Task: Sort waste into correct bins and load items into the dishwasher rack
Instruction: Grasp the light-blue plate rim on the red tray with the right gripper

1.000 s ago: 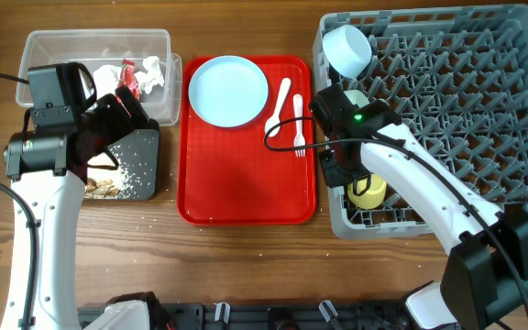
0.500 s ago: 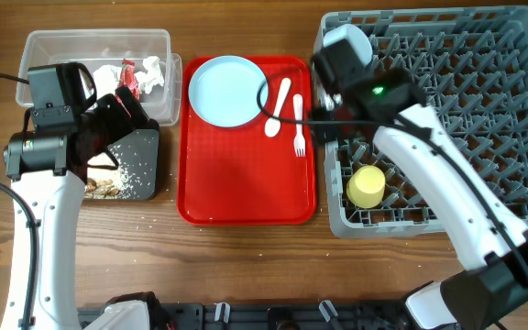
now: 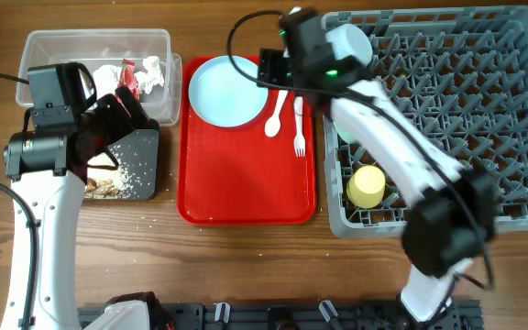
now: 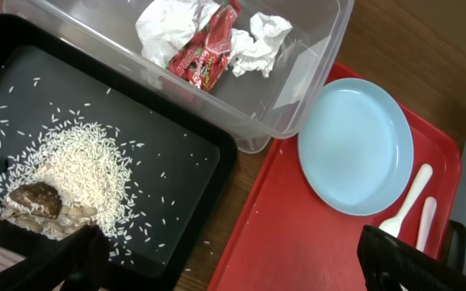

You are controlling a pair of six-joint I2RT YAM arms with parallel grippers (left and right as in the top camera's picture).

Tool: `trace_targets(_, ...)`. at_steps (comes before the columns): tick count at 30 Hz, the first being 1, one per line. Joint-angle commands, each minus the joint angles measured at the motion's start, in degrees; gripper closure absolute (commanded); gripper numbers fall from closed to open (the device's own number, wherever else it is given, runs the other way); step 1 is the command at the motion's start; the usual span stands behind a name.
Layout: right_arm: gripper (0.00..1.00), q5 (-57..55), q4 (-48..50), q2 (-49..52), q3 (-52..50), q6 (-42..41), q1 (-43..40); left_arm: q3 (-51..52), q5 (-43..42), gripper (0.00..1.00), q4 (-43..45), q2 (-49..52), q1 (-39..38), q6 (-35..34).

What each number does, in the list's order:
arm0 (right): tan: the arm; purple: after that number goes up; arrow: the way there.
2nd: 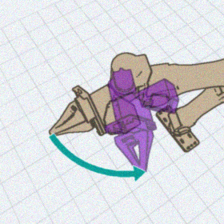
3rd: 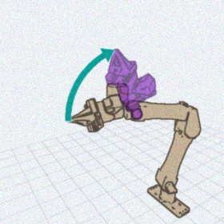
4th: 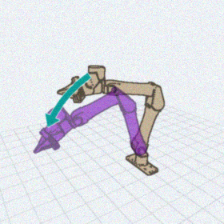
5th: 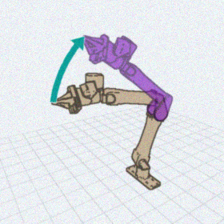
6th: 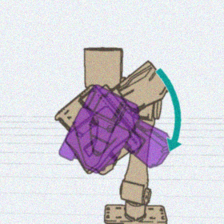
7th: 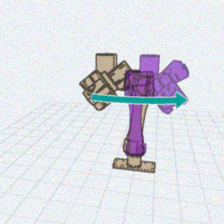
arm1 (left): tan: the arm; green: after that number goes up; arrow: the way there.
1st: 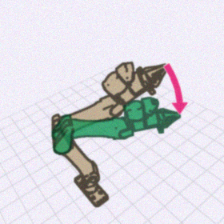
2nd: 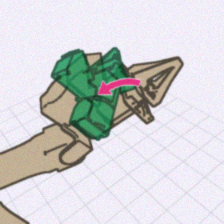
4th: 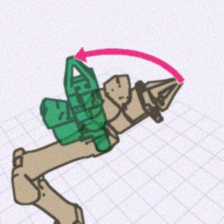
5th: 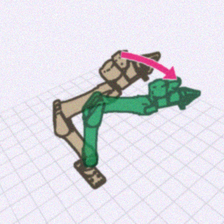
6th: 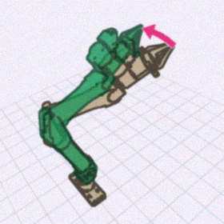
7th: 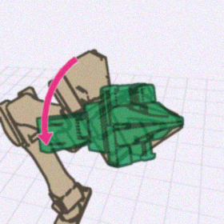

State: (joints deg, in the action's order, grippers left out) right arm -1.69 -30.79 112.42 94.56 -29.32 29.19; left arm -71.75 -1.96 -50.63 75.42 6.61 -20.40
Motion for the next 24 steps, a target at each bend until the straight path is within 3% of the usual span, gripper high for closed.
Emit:
trace_targets(1, 0.34, 4.04, 3.02, 7.78, -0.70, -8.76, 0.90, -0.66, 0.57, 0.00, 0.17, 0.00, 0.42, 0.31)
trace_targets(5, 0.35, 9.35, 7.85, 13.16, -0.70, -10.43, 0.92, -0.66, 0.55, 0.00, 0.17, 0.00, 0.42, 0.31)
trace_targets(11, 0.41, 9.29, 7.74, 17.16, -0.70, -12.74, 0.96, -0.66, 0.55, 0.00, 0.17, 0.00, 0.42, 0.31)
trace_targets(24, 0.96, 9.53, 7.17, 19.82, -0.74, -14.60, 0.96, -0.66, 0.55, 0.00, 0.17, 0.00, 0.42, 0.31)
